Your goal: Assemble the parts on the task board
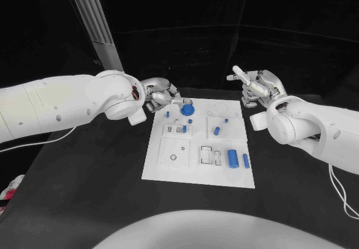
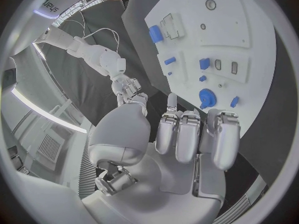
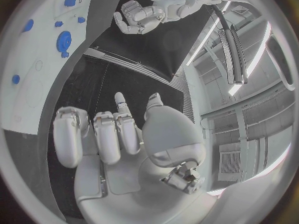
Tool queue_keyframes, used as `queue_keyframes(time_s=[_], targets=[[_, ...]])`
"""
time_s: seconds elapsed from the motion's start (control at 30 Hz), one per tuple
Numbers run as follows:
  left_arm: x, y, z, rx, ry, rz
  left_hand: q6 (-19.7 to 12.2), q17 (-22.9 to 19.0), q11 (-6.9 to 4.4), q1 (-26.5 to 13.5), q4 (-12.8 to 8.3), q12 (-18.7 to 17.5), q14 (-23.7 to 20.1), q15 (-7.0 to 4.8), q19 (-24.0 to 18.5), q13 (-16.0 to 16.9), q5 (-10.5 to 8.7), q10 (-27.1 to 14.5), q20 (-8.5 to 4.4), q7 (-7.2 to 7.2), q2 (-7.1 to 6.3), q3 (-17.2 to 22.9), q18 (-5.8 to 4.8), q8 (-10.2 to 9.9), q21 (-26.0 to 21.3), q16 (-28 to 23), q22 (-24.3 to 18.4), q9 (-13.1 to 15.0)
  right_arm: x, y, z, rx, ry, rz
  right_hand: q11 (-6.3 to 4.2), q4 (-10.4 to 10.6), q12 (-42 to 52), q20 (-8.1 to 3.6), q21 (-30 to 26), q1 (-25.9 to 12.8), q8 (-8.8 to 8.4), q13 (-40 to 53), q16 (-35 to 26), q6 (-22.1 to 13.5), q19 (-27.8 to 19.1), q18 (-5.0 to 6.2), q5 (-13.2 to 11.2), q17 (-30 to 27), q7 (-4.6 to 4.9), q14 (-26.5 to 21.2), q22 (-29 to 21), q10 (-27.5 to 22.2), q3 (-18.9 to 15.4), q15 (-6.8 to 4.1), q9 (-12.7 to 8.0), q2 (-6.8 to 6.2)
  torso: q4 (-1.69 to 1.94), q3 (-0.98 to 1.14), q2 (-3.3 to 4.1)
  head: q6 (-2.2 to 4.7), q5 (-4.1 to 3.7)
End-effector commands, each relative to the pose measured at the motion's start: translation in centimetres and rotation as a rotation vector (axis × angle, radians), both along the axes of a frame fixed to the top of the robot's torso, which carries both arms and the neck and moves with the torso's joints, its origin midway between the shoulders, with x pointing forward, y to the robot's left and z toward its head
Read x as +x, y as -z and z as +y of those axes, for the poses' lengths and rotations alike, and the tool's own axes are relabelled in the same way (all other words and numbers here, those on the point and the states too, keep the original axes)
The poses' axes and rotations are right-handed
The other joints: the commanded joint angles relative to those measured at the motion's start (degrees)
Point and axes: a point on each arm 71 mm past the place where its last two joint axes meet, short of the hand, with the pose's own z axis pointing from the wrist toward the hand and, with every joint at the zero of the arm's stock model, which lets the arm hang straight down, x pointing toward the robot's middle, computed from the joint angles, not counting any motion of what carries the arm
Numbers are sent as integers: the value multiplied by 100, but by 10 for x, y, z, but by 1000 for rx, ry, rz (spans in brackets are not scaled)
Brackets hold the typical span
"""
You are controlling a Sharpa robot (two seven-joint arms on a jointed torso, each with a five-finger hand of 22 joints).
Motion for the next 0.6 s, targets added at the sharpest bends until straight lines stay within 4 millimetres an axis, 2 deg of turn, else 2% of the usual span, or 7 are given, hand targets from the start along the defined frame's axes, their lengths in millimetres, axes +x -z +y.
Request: queue_keyframes(time_s=[0.03,0.1,0.2,0.3,0.4,0.5,0.6], targets=[[-5,15,-2,197,71,162,27,1506,-61,-129,1,13,594,-72,597,1504,-383,596,-62,-46,46,-145,-36,85,21,17,1506,198,0,0,1,1,-16,12,39,0,-2,37,-32,-6,32,1507,14,-37,126,50,-21,1510,-9,596,1192,597,-25,38,8,71,-7,1,-1,-1,-7],[-5,19,-4,239,82,190,37,1506,-76,-180,1,13,594,-81,597,1504,-519,596,-74,-49,28,-215,-36,80,21,17,1506,255,0,1,0,1,-15,12,38,-1,-2,37,-31,-3,34,1507,14,-37,128,50,-22,1510,-9,596,1193,597,-26,38,8,73,-2,4,-3,-1,-15],[-4,24,-9,315,95,232,13,1506,-79,-234,4,13,594,-88,597,1504,-593,596,-84,-48,45,-275,-36,14,21,17,1506,296,0,1,0,0,-14,13,38,-3,-2,37,-29,-1,37,1507,14,-37,129,49,-23,1510,-9,596,1194,597,-27,37,9,74,2,6,-2,-1,-16],[-3,28,-11,378,98,251,-4,1506,-75,-245,2,13,594,-88,597,1504,-600,596,-88,-43,143,-282,-36,-71,21,17,1506,316,0,1,0,-1,-16,16,38,-3,-2,37,-29,-1,37,1507,14,-37,129,49,-23,1510,-9,596,1194,597,-27,37,9,74,0,8,-4,-1,-48],[-1,30,-11,430,88,259,23,1506,-76,-284,6,13,594,-87,597,1504,-595,596,-89,-42,191,-310,-36,-117,21,17,1506,334,0,1,1,-2,-16,17,37,-6,-2,36,-31,9,45,1507,14,-35,128,50,-24,1510,-11,596,1193,597,-30,37,10,79,-8,6,2,-1,-44],[1,32,-10,464,79,267,85,1506,-81,-330,4,13,594,-90,597,1504,-571,596,-91,-49,238,-348,-36,-167,21,17,1506,358,0,1,1,-2,-16,17,37,-6,-2,36,-31,9,45,1507,14,-35,128,50,-24,1510,-11,596,1193,597,-30,37,10,79,3,9,-3,-1,-70],[1,33,-12,485,78,266,127,1506,-85,-350,2,13,594,-95,597,1504,-543,596,-94,-55,254,-377,-36,-204,21,17,1506,374,0,1,0,-3,-15,18,37,-6,-2,36,-31,9,45,1507,14,-35,128,50,-24,1510,-11,596,1193,597,-30,37,10,79,10,9,-4,-1,-63]])
